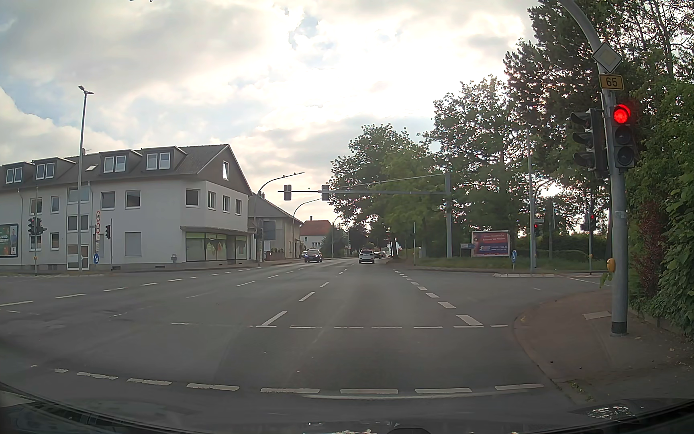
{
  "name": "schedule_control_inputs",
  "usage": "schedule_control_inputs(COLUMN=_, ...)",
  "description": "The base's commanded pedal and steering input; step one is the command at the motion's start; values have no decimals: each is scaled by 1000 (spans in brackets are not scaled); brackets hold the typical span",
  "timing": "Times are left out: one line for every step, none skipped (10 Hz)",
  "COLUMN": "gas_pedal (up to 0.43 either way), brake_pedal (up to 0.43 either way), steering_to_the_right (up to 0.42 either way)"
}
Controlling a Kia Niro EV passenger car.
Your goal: Follow the waypoints while adhering to traffic rules and regulations
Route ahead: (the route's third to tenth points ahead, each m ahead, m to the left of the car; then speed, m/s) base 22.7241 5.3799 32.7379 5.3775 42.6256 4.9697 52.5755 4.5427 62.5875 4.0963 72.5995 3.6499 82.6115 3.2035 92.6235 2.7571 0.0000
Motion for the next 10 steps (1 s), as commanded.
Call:
schedule_control_inputs(gas_pedal=0, brake_pedal=0, steering_to_the_right=-10)
schedule_control_inputs(gas_pedal=0, brake_pedal=0, steering_to_the_right=-9)
schedule_control_inputs(gas_pedal=0, brake_pedal=0, steering_to_the_right=-9)
schedule_control_inputs(gas_pedal=0, brake_pedal=0, steering_to_the_right=-10)
schedule_control_inputs(gas_pedal=0, brake_pedal=0, steering_to_the_right=-9)
schedule_control_inputs(gas_pedal=0, brake_pedal=0, steering_to_the_right=-10)
schedule_control_inputs(gas_pedal=0, brake_pedal=0, steering_to_the_right=-10)
schedule_control_inputs(gas_pedal=0, brake_pedal=0, steering_to_the_right=-9)
schedule_control_inputs(gas_pedal=0, brake_pedal=0, steering_to_the_right=-9)
schedule_control_inputs(gas_pedal=0, brake_pedal=0, steering_to_the_right=-9)
